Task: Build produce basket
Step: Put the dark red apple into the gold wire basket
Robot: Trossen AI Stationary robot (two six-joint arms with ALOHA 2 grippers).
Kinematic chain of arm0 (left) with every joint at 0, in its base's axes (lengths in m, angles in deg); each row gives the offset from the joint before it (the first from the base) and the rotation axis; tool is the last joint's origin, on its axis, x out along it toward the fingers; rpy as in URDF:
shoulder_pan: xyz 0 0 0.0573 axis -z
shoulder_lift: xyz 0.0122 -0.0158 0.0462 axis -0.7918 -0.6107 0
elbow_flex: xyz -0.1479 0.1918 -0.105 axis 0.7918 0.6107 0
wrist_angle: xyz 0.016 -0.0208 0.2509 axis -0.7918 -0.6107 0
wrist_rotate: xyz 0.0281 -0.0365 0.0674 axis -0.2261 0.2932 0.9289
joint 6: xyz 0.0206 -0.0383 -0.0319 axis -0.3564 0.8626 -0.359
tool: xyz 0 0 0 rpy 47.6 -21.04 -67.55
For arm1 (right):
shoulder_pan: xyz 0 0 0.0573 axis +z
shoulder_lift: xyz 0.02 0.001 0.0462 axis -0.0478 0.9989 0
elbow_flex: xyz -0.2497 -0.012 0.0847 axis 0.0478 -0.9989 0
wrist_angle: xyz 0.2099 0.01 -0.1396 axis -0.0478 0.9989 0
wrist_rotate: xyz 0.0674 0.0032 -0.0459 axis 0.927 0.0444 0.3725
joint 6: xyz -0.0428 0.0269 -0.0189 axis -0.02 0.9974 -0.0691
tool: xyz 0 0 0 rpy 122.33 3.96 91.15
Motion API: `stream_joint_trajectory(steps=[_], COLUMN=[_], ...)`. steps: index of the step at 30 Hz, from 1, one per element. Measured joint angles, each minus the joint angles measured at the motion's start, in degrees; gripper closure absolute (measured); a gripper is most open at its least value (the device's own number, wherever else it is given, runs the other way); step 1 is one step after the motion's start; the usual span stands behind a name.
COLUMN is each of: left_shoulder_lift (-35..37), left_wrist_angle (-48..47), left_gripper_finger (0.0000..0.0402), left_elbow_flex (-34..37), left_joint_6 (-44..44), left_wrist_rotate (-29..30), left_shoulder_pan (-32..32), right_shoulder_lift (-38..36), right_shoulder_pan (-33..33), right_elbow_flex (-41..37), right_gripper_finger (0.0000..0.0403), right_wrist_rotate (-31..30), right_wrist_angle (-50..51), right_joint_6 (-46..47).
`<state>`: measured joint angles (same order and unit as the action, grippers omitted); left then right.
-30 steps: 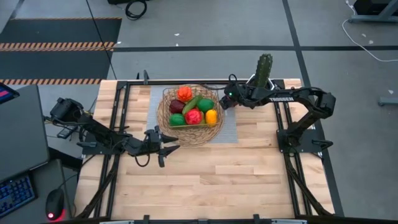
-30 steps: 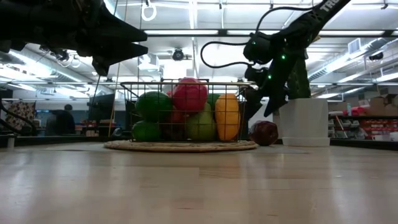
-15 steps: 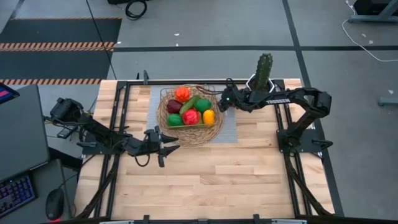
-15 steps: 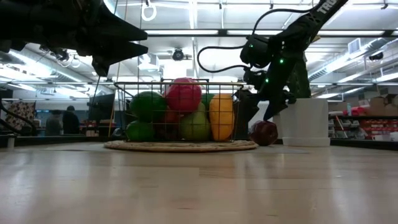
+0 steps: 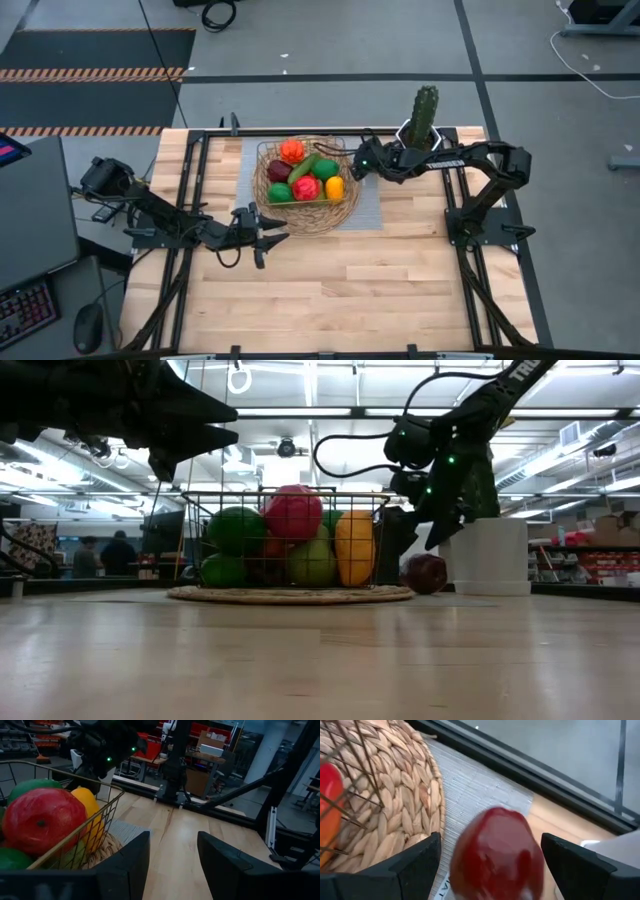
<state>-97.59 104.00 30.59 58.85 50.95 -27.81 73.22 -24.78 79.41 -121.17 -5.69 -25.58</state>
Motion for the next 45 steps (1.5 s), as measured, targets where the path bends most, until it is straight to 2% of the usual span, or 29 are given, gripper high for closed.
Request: stream_joint_trajectory(steps=[8, 11, 17, 30, 39, 45], left_shoulder_lift=[0.0, 0.0, 0.0, 0.0, 0.0, 0.0], left_wrist_angle=[0.0, 0.0, 0.0, 0.0, 0.0, 0.0], left_gripper_finger=[0.023, 0.023, 0.023, 0.023, 0.023, 0.023], left_elbow_flex=[0.0, 0.0, 0.0, 0.0, 0.0, 0.0], left_joint_6=[0.2, 0.2, 0.1, 0.1, 0.0, 0.1], left_wrist_rotate=[0.0, 0.0, 0.0, 0.0, 0.0, 0.0], left_shoulder_pan=[0.0, 0.0, 0.0, 0.0, 0.0, 0.0], right_shoulder_lift=[1.9, 2.1, 2.3, 2.1, -3.0, -7.3], right_shoulder_pan=[0.1, 2.1, 5.5, 6.2, 7.0, 8.1], right_elbow_flex=[0.4, 0.4, 0.1, 0.1, 0.1, 0.1], right_gripper_finger=[0.0056, 0.0055, 0.0055, 0.0056, 0.0056, 0.0056], right_wrist_rotate=[6.7, 7.8, 2.5, 1.9, 1.2, 1.0], right_wrist_angle=[2.8, 3.5, 4.6, 4.7, 6.7, 11.8], right_joint_6=[1.4, 1.6, 1.8, -0.2, -0.8, 0.0])
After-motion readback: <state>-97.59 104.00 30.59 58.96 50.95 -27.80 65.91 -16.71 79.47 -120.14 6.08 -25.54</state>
